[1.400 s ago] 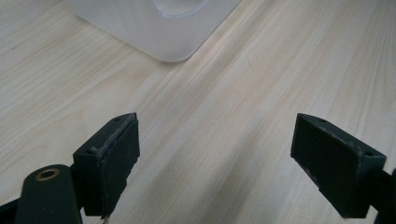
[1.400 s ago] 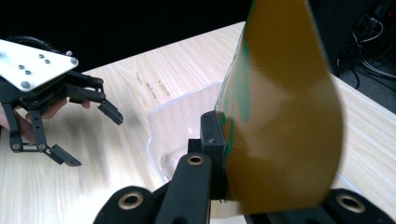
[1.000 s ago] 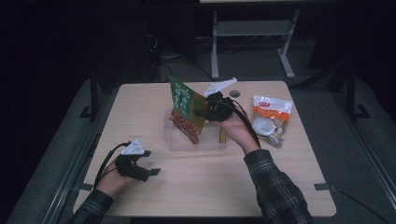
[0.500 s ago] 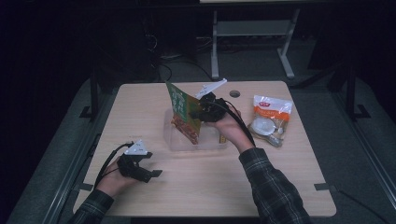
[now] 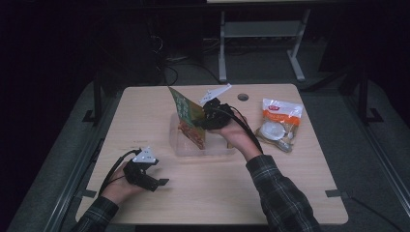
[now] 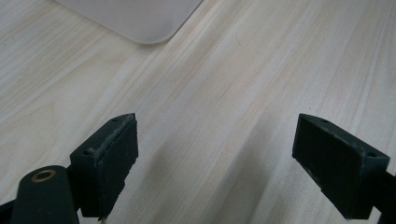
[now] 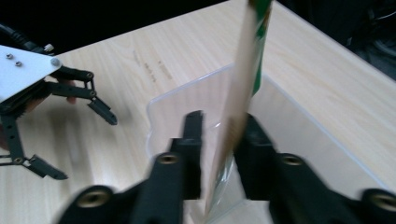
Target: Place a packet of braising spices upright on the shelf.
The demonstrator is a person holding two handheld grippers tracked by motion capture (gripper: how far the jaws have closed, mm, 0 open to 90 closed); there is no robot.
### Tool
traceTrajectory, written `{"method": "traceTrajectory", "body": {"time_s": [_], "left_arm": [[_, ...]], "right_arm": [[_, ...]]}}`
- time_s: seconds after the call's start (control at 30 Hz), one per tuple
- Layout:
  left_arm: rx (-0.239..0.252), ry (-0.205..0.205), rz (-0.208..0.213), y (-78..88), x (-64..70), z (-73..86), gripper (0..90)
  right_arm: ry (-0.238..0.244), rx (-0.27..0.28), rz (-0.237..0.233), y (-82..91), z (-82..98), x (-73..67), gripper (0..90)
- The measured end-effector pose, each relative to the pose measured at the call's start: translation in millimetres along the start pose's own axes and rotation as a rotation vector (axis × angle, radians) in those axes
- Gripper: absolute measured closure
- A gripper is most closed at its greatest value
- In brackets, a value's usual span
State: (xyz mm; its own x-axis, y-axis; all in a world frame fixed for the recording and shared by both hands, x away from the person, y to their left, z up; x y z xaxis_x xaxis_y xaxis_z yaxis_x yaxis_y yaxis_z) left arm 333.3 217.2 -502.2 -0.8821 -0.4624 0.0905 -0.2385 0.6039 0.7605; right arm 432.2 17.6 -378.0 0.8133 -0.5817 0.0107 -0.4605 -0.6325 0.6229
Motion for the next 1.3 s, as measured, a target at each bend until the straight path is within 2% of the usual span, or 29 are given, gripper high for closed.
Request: {"method": "traceTrajectory", "body": {"time_s": [0.07, 0.17, 0.27, 0.57, 0.77, 0.9, 0.93, 1.1, 1.3], "left_arm": [[0.002, 0.002, 0.001, 0.1, -0.4, 0.2, 14.0], [0.006, -0.001, 0.003, 1.0, -0.7, -0.2, 14.2], [0.016, 0.000, 0.002, 1.7, -1.1, -0.9, 14.4], [0.023, -0.006, 0.007, 1.3, -0.8, -0.9, 14.6], [0.032, -0.003, 0.012, 2.1, -1.0, -1.3, 14.6], [0.027, -0.010, 0.011, 3.1, -1.4, -1.1, 14.6], [0.035, 0.001, 0.014, 2.5, -0.4, -1.4, 14.7], [0.040, 0.003, 0.018, 2.3, 1.0, -1.8, 14.6], [0.044, -0.004, 0.021, 2.5, 1.1, -1.7, 14.6]], "right_arm": [[-0.015, 0.008, -0.016, 2.3, 1.3, -2.6, 58.6], [-0.008, 0.028, -0.010, 6.8, 4.5, -4.9, 44.8], [-0.015, 0.031, 0.002, 12.8, 9.0, -7.1, 38.6], [0.008, 0.057, 0.016, 35.3, 25.4, -11.1, 36.2], [-0.003, 0.067, 0.001, 48.4, 39.8, -12.7, 36.3], [0.006, 0.072, -0.006, 57.0, 54.1, -16.8, 36.8], [0.006, 0.077, -0.010, 58.4, 56.5, -17.5, 37.0], [-0.004, 0.068, -0.016, 66.3, 74.6, -20.4, 37.6], [-0.002, 0.028, -0.015, 70.7, 100.1, -22.1, 37.4]]}}
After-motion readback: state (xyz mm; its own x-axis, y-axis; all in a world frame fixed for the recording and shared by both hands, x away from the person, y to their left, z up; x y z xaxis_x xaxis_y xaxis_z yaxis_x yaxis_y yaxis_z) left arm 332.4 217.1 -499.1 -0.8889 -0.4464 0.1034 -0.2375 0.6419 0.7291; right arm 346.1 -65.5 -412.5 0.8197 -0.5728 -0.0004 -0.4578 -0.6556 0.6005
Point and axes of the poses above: each handheld gripper's, and its own axes: y roughly backward along the jaws, z roughly out of its underside, x roughly to its right, the point moved 7 cm from there along -y, roughly forward along the jaws, and after that the axes turned 6 degrees about z, right-handed, at the moved point
